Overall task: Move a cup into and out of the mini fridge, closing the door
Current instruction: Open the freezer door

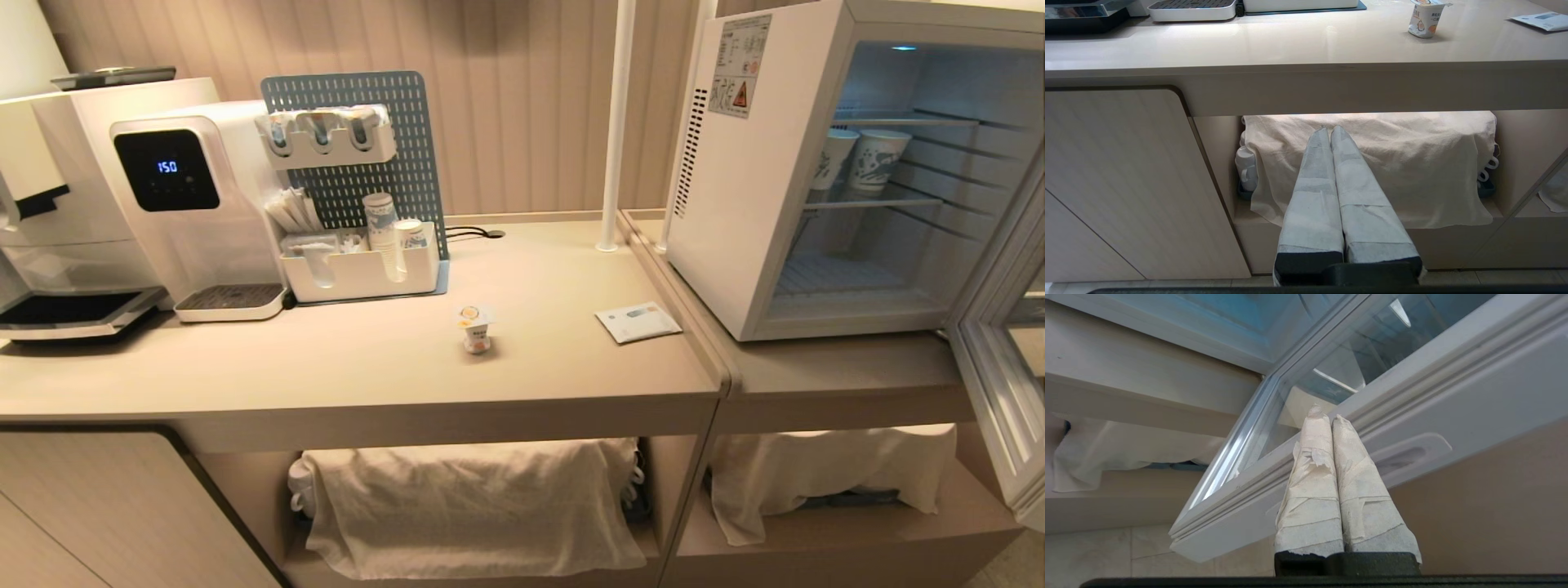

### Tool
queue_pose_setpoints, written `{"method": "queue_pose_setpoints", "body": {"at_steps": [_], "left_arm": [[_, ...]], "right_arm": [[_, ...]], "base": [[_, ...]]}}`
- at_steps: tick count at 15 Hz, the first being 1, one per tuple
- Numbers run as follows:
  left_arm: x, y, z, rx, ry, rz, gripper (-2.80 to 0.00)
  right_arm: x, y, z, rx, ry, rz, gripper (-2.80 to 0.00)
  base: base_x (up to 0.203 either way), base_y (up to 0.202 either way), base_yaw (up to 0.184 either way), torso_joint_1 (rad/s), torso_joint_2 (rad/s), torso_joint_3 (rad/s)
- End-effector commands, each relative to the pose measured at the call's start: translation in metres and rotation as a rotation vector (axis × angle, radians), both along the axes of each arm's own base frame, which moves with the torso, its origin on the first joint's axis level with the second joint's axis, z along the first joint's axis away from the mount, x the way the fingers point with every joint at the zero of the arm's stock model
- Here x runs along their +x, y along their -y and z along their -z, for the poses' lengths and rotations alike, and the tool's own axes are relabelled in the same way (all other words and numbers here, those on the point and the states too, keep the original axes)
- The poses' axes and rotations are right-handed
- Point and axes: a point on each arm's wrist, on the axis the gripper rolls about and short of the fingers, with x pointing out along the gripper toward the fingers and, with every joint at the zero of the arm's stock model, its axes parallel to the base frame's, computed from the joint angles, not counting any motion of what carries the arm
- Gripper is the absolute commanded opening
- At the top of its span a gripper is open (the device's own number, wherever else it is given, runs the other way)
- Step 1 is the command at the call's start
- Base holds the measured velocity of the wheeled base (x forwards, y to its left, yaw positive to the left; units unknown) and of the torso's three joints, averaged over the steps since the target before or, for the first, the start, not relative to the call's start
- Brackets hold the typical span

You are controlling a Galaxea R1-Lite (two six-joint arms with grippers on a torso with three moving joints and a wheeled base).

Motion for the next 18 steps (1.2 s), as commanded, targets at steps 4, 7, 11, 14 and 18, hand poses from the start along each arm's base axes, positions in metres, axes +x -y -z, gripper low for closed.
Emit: {"method": "queue_pose_setpoints", "body": {"at_steps": [4, 7, 11, 14, 18], "left_arm": [[0.0, 0.0, 0.0, -0.001, 0.0, 0.0, -2.8], [0.0, 0.0, 0.0, -0.001, 0.0, 0.0, -2.8], [0.0, 0.0, 0.0, -0.001, 0.0, 0.0, -2.8], [0.0, 0.0, 0.0, -0.001, 0.0, 0.0, -2.8], [0.0, 0.0, 0.0, -0.001, 0.0, 0.0, -2.8]], "right_arm": [[0.002, -0.005, 0.013, 0.082, -0.031, -0.144, -2.8], [0.029, -0.004, 0.019, 0.11, -0.097, -0.156, -2.8], [0.063, 0.002, -0.002, 0.089, -0.073, -0.1, -2.8], [0.066, 0.009, -0.015, 0.035, -0.05, -0.005, -2.8], [0.053, 0.013, -0.021, -0.031, -0.046, 0.023, -2.8]], "base": [[0.0, 0.0, 0.0, 0.0, 0.0, 0.0], [0.0, 0.0, 0.0, 0.0, 0.0, 0.0], [0.0, 0.0, 0.0, 0.0, 0.0, 0.0], [0.0, 0.0, 0.0, 0.0, 0.0, 0.0], [0.0, 0.0, 0.0, 0.0, 0.0, 0.0]]}}
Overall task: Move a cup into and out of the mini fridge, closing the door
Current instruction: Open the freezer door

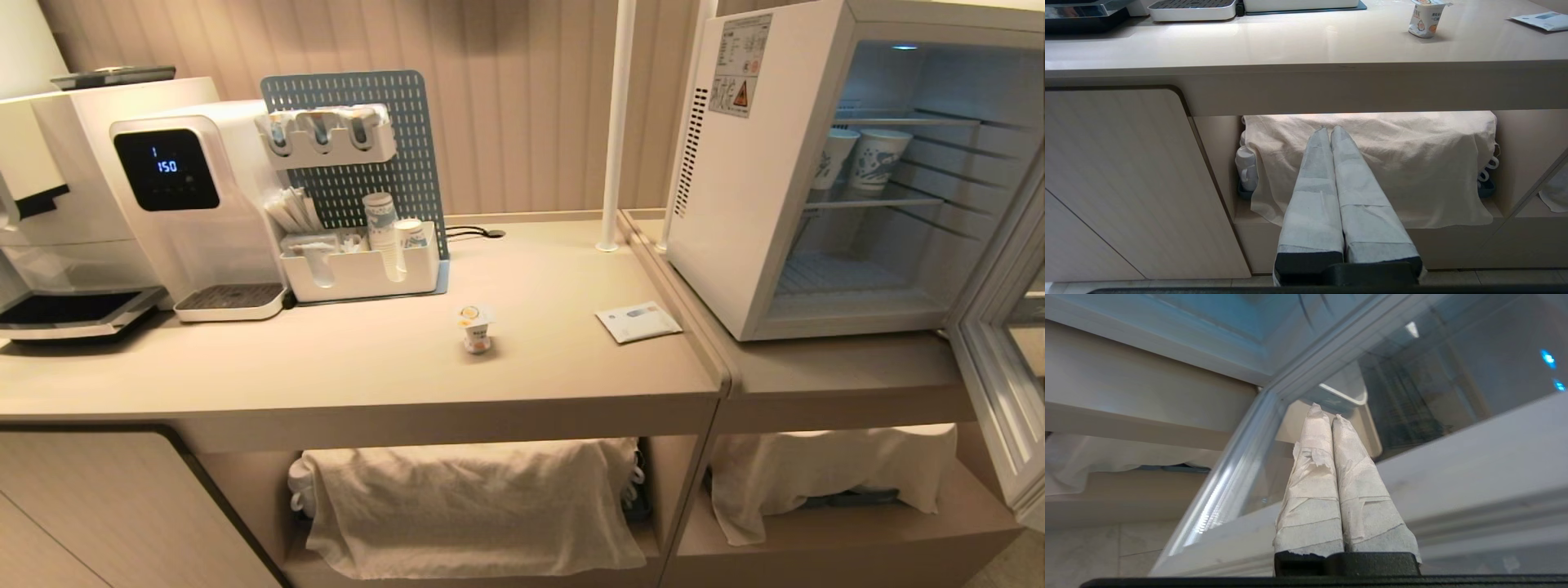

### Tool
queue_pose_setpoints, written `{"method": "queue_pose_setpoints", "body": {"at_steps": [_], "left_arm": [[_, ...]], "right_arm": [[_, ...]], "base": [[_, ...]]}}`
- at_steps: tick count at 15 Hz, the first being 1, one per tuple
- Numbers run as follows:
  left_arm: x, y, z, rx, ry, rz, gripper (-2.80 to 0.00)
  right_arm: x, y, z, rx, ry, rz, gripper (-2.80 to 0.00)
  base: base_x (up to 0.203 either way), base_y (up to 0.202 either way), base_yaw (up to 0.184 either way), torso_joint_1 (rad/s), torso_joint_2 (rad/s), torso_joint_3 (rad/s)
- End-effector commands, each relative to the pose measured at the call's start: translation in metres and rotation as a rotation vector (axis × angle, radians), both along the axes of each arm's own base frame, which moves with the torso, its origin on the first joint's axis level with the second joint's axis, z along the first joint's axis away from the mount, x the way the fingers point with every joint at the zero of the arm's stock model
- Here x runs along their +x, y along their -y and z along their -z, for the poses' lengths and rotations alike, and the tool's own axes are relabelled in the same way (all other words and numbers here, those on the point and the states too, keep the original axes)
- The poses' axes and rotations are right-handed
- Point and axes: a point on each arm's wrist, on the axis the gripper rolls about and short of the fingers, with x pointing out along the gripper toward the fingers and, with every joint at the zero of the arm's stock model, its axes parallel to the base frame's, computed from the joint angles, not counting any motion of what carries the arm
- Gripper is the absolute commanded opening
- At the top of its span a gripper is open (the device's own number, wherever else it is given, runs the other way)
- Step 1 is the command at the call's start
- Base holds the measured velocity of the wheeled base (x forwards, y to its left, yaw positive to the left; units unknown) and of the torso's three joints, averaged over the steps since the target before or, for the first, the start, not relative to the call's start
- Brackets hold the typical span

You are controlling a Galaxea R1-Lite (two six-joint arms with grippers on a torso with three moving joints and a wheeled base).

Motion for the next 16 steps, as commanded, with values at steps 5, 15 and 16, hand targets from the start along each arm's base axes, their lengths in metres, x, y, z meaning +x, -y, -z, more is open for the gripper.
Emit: {"method": "queue_pose_setpoints", "body": {"at_steps": [5, 15, 16], "left_arm": [[0.0, 0.0, 0.0, 0.0, 0.0, 0.0, -2.8], [0.0, 0.0, 0.0, 0.0, 0.0, 0.0, -2.8], [0.0, 0.0, 0.0, 0.0, 0.0, 0.0, -2.8]], "right_arm": [[-0.022, 0.003, -0.009, -0.101, 0.013, 0.058, -2.8], [-0.028, 0.017, -0.013, -0.142, 0.005, 0.254, -2.8], [-0.029, 0.019, -0.014, -0.142, 0.013, 0.27, -2.8]], "base": [[0.0, 0.0, 0.0, 0.0, 0.0, 0.0], [0.0, 0.0, 0.0, 0.0, 0.0, 0.0], [0.0, 0.0, 0.0, 0.0, 0.0, 0.0]]}}
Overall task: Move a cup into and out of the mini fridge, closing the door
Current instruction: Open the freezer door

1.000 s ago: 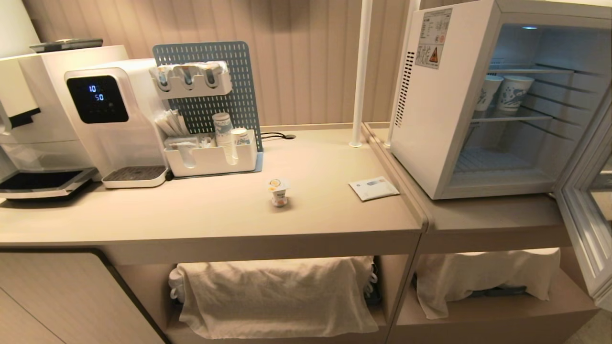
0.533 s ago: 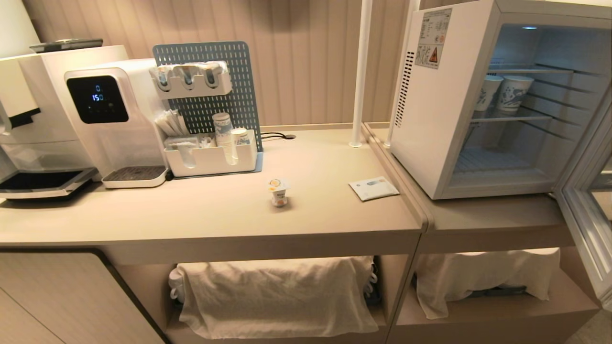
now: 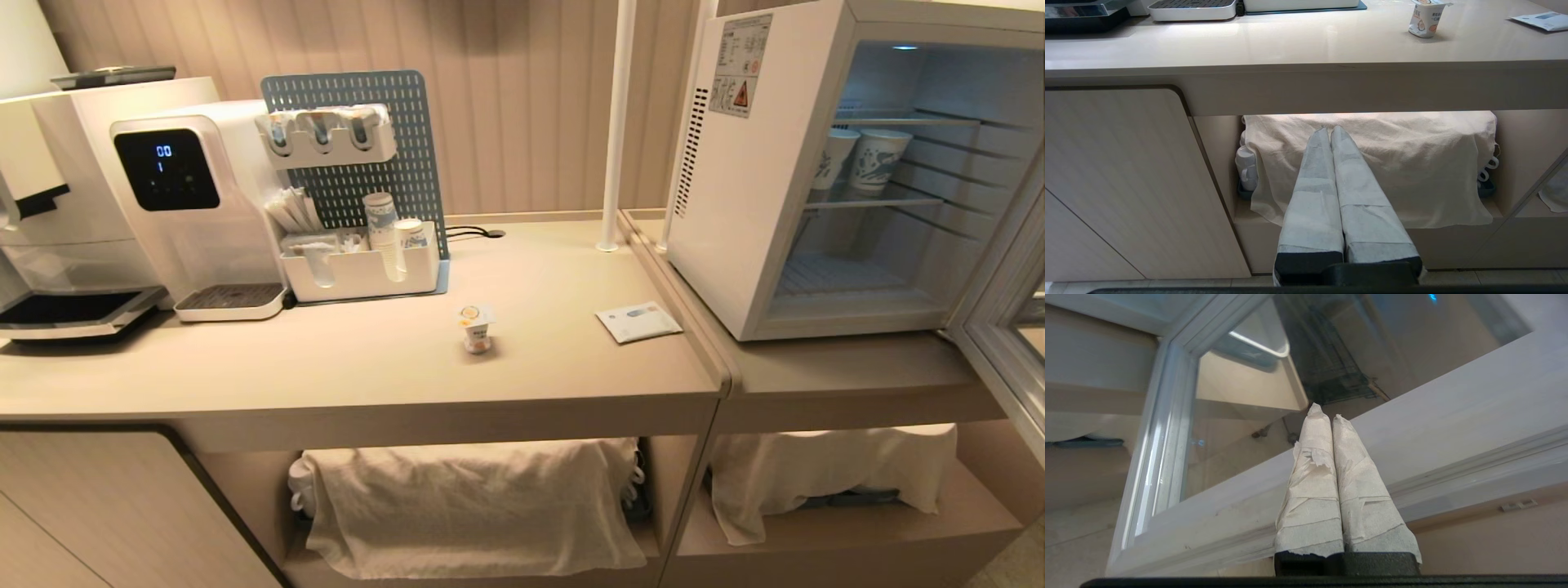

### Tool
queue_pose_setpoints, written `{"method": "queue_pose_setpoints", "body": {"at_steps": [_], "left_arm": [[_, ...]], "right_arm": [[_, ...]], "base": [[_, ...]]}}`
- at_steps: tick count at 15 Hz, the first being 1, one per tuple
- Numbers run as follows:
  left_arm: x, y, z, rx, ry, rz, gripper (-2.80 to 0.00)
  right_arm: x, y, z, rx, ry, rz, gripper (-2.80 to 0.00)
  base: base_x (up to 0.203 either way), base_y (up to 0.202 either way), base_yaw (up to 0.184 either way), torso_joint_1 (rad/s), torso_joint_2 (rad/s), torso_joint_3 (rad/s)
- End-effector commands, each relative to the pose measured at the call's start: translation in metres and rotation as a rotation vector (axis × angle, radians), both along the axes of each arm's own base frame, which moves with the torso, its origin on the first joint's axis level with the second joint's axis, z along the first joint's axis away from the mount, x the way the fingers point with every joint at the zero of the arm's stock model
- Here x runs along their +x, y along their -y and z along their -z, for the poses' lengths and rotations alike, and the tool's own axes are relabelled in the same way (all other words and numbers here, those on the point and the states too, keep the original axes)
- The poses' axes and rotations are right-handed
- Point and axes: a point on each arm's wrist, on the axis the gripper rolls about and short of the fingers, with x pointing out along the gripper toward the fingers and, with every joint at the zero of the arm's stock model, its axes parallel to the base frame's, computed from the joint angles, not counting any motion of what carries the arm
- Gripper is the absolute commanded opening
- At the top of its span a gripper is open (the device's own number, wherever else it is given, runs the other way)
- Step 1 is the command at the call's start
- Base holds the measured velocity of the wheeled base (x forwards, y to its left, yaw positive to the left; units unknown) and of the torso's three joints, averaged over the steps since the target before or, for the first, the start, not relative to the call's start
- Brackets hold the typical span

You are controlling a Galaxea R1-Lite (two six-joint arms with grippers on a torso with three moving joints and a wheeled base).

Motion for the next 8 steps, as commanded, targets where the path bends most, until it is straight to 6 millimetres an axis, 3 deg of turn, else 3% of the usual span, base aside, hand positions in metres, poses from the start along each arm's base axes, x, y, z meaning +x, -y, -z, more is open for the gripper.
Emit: {"method": "queue_pose_setpoints", "body": {"at_steps": [1, 8], "left_arm": [[0.0, 0.0, 0.0, 0.0, 0.0, -0.001, -2.8], [0.0, 0.0, 0.0, 0.0, 0.0, -0.001, -2.8]], "right_arm": [[-0.002, 0.004, -0.001, -0.004, 0.004, 0.039, -2.8], [0.009, 0.023, -0.007, 0.001, -0.001, 0.166, -2.8]], "base": [[0.0, 0.0, 0.0, 0.0, 0.0, 0.0], [0.0, 0.0, 0.0, 0.0, 0.0, 0.0]]}}
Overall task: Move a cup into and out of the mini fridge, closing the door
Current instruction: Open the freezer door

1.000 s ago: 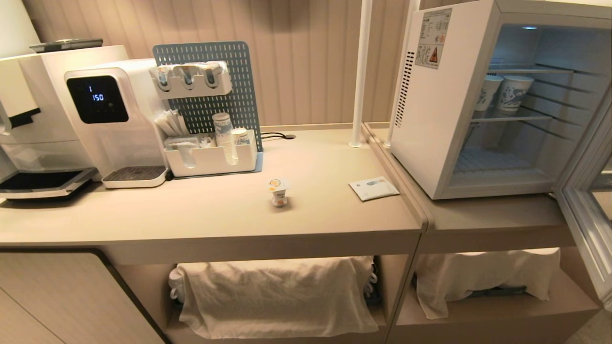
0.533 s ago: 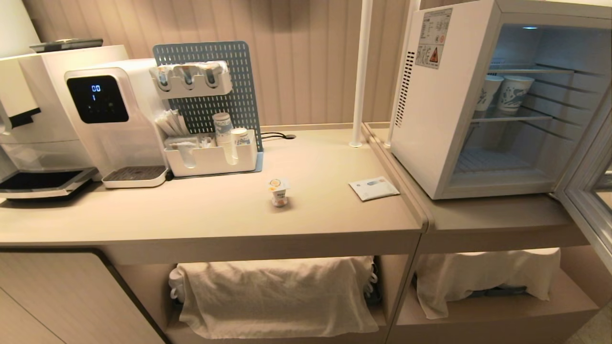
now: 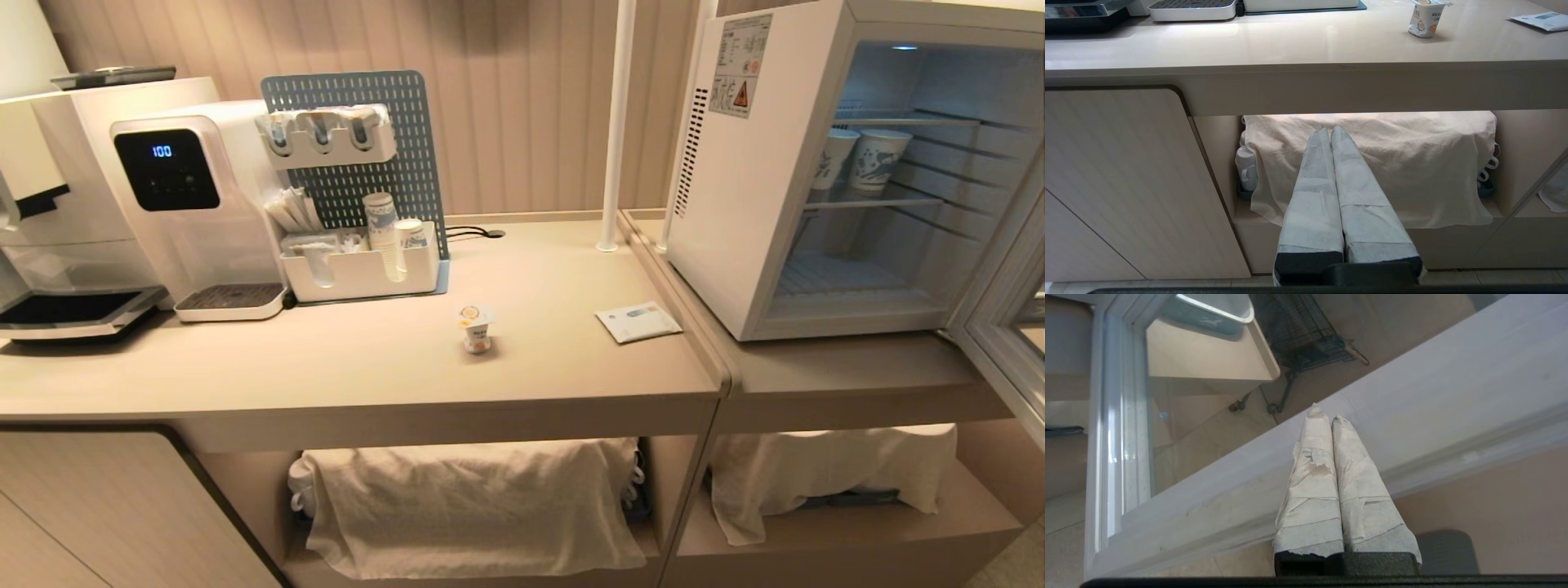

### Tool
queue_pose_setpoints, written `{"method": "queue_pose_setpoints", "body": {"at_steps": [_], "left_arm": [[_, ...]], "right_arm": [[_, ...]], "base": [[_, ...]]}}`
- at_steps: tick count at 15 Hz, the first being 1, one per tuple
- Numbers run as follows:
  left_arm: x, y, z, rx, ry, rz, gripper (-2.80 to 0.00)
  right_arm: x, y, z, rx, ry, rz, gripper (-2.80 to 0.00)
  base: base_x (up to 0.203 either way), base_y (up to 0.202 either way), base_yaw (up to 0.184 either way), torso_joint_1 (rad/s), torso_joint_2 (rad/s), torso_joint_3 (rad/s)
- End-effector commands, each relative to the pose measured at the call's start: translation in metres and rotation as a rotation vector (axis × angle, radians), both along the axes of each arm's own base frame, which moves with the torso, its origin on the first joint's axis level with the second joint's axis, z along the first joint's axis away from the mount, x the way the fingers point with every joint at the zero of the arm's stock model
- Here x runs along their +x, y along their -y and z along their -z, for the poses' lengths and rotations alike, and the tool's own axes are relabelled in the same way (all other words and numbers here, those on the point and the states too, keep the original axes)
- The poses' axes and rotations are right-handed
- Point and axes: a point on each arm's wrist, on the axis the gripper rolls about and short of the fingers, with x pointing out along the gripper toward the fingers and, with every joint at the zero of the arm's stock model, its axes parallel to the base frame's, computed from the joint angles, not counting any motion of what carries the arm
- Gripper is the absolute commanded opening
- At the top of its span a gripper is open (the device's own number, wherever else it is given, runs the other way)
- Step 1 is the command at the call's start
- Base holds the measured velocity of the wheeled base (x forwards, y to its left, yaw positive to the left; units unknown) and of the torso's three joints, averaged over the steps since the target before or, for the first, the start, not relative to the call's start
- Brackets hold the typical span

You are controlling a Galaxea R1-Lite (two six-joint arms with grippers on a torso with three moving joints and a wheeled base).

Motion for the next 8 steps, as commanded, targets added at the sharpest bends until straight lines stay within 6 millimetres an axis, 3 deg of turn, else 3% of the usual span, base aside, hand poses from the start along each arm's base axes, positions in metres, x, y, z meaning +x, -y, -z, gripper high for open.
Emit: {"method": "queue_pose_setpoints", "body": {"at_steps": [1, 8], "left_arm": [[0.0, 0.0, 0.0, 0.0, 0.0, -0.001, -2.8], [0.0, 0.0, 0.0, 0.0, 0.0, -0.001, -2.8]], "right_arm": [[0.01, 0.008, -0.002, 0.002, -0.014, 0.024, -2.8], [0.04, 0.04, -0.018, 0.025, 0.027, 0.112, -2.8]], "base": [[0.0, 0.0, 0.0, 0.0, 0.0, 0.0], [0.0, 0.0, 0.0, 0.0, 0.0, 0.0]]}}
